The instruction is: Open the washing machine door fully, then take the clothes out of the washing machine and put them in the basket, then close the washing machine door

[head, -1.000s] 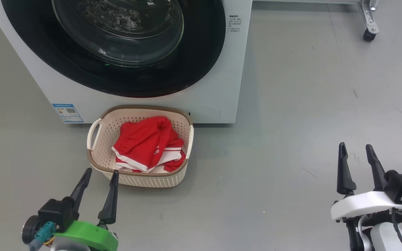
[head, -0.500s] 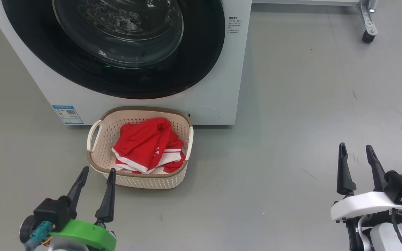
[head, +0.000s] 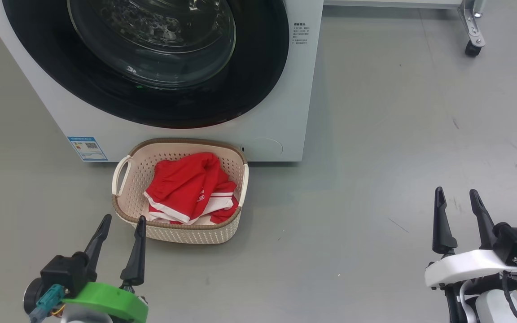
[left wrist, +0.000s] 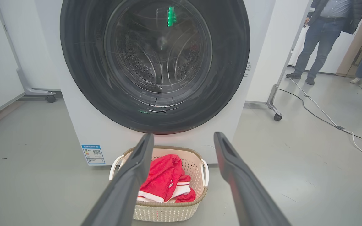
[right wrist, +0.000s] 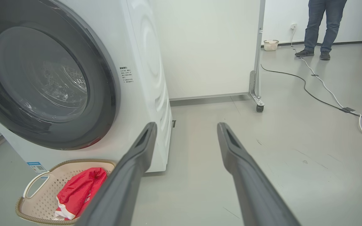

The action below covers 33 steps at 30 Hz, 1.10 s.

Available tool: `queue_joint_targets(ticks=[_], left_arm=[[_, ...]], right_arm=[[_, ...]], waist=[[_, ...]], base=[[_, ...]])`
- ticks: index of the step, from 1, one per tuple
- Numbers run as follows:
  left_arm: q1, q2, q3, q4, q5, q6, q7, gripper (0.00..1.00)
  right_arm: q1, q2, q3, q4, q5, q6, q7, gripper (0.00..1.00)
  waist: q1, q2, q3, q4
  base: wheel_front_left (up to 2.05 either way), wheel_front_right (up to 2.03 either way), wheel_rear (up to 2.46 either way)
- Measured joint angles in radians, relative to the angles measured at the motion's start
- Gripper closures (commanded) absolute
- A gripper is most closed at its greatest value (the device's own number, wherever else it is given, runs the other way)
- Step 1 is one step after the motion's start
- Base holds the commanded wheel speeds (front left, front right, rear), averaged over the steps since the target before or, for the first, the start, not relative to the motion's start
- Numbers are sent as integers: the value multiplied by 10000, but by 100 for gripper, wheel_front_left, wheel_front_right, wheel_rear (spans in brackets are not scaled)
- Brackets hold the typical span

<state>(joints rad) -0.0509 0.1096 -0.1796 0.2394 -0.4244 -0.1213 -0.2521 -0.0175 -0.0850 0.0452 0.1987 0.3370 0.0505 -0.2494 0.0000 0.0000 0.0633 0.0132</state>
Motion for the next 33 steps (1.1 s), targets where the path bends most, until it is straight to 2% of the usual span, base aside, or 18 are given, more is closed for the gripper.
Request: queue_joint_targets(ticks=[9, 10, 18, 33], left_arm=[[4, -2, 52, 50, -188, 0, 0, 0], [4, -4, 56, 50, -242, 0, 0, 100], [255, -228, -61, 535, -357, 8, 48, 100], [261, -253, 138, 435, -1929, 8, 360, 100]], right_arm=[[4, 19, -27, -8, -50, 2, 0, 0], [4, 25, -27, -8, -50, 4, 0, 100], [332, 253, -4, 546, 13, 0, 65, 100], [255, 259, -353, 734, 1760, 61, 602, 100]], waist=[[0, 0, -55, 10], [0, 0, -63, 9], [0, 0, -72, 7], [0, 0, -149, -9]], base=[[0, 0, 0], [0, 0, 0], [0, 0, 0], [0, 0, 0]])
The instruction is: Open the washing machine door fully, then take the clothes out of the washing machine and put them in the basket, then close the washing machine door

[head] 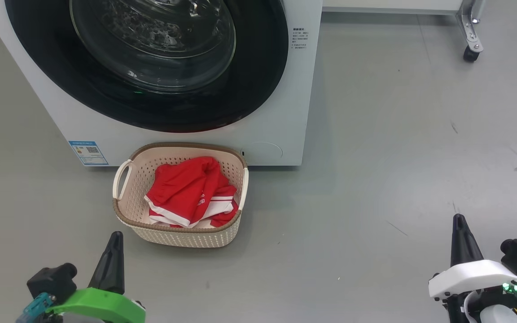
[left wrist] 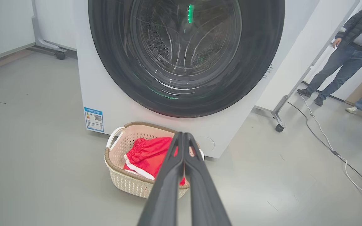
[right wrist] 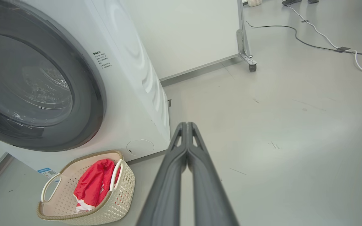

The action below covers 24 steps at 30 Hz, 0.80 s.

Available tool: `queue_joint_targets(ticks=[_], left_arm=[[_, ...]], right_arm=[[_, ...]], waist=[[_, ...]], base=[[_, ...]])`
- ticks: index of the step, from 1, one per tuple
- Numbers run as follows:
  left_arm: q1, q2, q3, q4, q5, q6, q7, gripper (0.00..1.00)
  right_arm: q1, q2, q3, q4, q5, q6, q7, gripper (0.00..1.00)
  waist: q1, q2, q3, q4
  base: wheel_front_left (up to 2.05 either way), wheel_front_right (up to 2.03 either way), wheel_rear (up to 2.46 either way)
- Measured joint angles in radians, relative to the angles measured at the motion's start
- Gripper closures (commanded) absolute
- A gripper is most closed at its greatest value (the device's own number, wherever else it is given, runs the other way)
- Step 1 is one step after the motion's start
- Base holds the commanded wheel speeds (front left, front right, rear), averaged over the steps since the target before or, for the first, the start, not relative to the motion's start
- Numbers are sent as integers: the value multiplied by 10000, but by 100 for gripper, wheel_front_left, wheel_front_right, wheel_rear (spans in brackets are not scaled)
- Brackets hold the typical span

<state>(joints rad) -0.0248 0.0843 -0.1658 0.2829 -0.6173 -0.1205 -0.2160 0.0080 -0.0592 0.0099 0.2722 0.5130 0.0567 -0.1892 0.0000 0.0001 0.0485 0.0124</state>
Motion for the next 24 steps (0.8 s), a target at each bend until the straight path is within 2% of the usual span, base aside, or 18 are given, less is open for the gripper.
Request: queue_joint_targets(ticks=[24], left_arm=[[-1, -52, 458, -54, -2355, 0, 742, 100]], right_arm=[[-205, 48, -378, 63, 2456, 130, 798, 100]], waist=[[0, 0, -108, -36]], base=[[0, 0, 0]])
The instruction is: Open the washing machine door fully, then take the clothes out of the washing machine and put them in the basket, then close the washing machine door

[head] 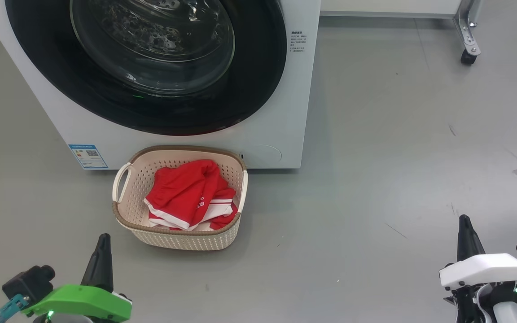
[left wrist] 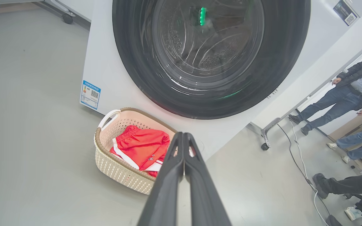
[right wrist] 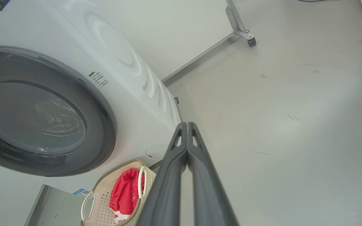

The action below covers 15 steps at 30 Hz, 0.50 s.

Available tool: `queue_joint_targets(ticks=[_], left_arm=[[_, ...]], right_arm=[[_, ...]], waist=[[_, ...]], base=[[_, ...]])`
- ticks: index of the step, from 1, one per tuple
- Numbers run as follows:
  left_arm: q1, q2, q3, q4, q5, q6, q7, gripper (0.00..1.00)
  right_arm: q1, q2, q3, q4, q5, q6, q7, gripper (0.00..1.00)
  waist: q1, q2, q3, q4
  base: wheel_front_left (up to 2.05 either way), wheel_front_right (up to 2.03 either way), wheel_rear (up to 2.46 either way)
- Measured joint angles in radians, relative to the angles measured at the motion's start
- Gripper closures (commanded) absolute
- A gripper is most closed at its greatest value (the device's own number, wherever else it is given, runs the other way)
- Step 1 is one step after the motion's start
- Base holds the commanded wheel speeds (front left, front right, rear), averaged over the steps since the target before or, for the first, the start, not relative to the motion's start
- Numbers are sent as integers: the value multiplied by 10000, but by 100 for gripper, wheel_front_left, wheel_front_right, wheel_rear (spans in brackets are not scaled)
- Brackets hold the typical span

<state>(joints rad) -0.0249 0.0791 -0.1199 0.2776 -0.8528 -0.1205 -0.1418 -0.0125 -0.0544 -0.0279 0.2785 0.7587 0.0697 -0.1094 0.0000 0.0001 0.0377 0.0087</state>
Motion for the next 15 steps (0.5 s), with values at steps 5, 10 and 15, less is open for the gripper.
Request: queue_joint_targets(ticks=[5, 10, 15], left_arm=[[-2, 0, 123, -2, -531, 0, 104, 100], [-3, 0, 192, -4, -863, 0, 219, 100], [-7, -2, 282, -2, -1453, 0, 376, 100]], right_arm=[[-2, 19, -75, 6, 529, 15, 136, 100], [-10, 33, -146, 10, 941, 84, 288, 100], [-63, 50, -228, 13, 1574, 104, 428, 100]], waist=[[0, 0, -22, -6], [0, 0, -39, -12], [0, 0, -66, -19]], base=[[0, 0, 0], [0, 0, 0], [0, 0, 0]])
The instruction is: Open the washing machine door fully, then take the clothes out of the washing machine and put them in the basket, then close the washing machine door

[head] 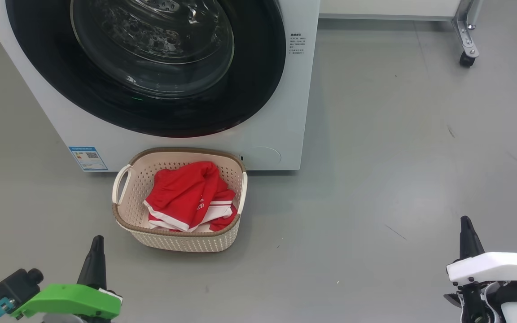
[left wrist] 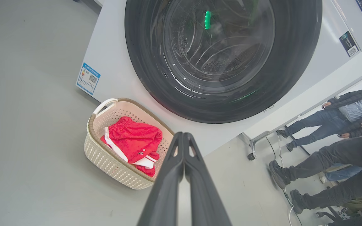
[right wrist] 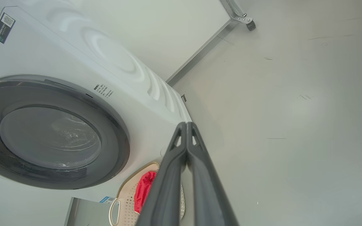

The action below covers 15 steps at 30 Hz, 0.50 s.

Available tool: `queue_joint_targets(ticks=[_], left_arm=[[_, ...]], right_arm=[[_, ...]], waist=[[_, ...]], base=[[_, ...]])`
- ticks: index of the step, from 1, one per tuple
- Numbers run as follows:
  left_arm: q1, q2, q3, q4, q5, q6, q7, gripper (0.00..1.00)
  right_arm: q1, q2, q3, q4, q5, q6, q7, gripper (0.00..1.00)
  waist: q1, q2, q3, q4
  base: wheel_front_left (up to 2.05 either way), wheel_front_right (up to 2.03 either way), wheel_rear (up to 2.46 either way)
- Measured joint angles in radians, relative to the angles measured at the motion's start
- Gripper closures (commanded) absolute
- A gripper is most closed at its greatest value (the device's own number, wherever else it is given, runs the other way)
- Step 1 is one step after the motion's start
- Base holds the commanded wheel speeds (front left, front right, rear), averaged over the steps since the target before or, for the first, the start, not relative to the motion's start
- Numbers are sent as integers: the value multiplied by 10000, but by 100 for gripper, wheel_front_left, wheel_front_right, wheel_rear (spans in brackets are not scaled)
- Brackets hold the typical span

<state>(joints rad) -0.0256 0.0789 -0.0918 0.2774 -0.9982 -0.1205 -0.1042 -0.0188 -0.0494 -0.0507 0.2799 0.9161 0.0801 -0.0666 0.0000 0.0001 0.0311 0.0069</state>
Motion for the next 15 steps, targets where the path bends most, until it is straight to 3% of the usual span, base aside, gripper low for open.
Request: queue_joint_targets(ticks=[15], left_arm=[[-12, -8, 284, 0, -1563, 0, 428, 100]], right_arm=[[-147, 19, -221, 0, 1561, 102, 445, 100]], waist=[[1, 0, -67, -17]], base=[[0, 0, 0]])
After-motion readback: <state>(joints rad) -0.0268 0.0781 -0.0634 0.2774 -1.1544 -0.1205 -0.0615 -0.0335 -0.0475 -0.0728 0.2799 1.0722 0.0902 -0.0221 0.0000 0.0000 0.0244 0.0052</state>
